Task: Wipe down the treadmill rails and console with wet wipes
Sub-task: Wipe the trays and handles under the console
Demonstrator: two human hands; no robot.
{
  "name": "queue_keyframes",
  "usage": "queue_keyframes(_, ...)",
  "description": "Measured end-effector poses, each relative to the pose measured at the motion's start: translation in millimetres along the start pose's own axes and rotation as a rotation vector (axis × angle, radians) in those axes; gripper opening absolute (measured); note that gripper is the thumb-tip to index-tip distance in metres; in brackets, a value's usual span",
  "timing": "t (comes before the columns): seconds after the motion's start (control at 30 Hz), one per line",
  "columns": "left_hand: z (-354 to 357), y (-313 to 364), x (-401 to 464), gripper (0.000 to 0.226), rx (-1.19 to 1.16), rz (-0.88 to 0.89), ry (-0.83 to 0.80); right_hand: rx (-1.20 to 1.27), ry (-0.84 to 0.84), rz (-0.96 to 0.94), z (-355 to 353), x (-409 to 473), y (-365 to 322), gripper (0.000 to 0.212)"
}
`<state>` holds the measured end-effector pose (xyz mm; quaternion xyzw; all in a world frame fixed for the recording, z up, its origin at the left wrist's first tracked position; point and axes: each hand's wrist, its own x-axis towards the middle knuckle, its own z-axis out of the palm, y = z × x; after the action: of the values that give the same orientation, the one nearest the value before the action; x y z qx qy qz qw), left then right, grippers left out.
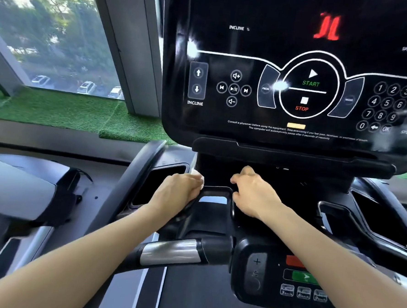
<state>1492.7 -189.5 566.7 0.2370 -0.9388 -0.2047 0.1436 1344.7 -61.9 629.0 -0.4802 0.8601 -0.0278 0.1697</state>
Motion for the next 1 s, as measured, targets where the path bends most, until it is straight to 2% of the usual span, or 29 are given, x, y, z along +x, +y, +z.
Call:
queue_keyframes(0.1,1,4,-22,0.038,-0.041,0.051,0.03,-0.031,0.008,-0.044,3,-1,-3,0.035)
queue_keyframes(0.2,1,0,-11,0.038,-0.042,0.01,0.031,-0.04,0.004,-0.075,4,-2,-6,0.037)
queue_keyframes(0.37,-1,-3,7,0.012,-0.065,-0.079,0.079,-0.03,-0.007,-0.104,4,-2,-3,0.039)
queue_keyframes(0.5,4,-2,-17,0.011,-0.093,-0.026,0.103,-0.042,-0.001,-0.123,4,-1,-3,0.037)
queue_keyframes(0.6,4,-7,-9,0.011,-0.129,-0.101,0.103,-0.048,-0.002,-0.136,5,0,-6,0.035)
queue_keyframes(0.73,1,-5,10,0.023,-0.093,-0.203,0.088,-0.067,-0.006,-0.147,5,1,-8,0.037)
queue_keyframes(0.83,4,-6,-3,0.017,-0.137,-0.25,0.087,-0.076,-0.005,-0.156,6,2,-7,0.036)
queue_keyframes(1.0,1,1,-15,0.02,-0.197,-0.308,0.09,-0.084,-0.008,-0.18,4,3,-9,0.035)
